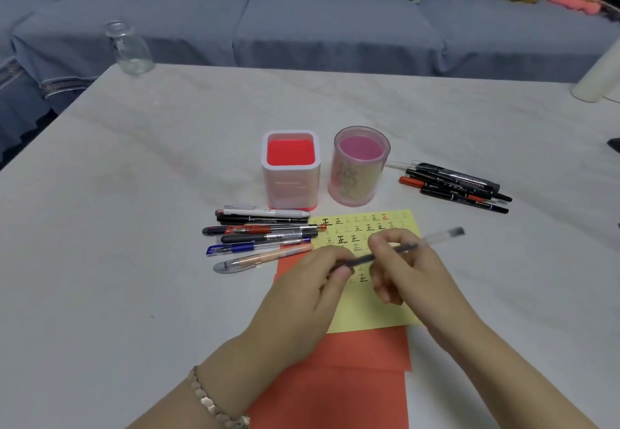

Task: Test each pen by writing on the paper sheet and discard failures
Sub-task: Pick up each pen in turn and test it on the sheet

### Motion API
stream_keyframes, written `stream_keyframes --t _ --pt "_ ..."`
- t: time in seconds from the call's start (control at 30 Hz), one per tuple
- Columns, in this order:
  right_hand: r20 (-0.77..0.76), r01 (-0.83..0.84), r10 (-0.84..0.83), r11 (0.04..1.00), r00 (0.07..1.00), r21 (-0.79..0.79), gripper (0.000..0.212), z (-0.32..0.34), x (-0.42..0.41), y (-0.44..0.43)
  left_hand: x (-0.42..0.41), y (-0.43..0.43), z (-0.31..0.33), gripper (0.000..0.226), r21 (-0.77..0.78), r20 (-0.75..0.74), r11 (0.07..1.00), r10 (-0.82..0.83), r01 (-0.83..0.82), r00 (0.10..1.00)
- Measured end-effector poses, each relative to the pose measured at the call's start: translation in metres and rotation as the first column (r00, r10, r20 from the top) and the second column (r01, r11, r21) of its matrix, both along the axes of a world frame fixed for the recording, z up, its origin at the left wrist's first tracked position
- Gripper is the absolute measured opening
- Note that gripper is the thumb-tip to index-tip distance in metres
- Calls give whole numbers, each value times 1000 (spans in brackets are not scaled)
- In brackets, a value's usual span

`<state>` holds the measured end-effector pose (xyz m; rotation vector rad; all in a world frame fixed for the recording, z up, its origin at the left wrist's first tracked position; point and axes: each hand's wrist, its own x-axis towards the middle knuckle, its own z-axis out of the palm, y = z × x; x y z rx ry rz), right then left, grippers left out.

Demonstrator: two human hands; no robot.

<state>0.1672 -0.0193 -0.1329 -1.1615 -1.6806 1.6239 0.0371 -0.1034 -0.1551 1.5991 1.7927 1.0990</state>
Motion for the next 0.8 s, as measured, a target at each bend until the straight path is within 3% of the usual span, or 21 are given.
stream_keyframes --t 0.1,0.27,0.5,0.7,0.8 --pt "-105 11 -12 1000 994 -6 34 0 -8 -6 2 0 0 11 -15 -72 997 -76 75 994" --pt "-102 95 -88 993 991 71 42 -6 -14 -17 2 0 0 33 -51 -157 984 -179 173 971" --pt "-255 -29 33 999 966 20 46 2 -11 -17 2 -7 5 35 69 -83 976 -199 205 976" --pt "-273 -96 105 994 956 44 51 0 -1 -13 -3 -3 13 17 -135 163 950 -259 282 952" --pt "-218 -26 46 996 975 90 46 -9 4 -14 -4 -8 10 14 -234 -47 951 -220 204 974"
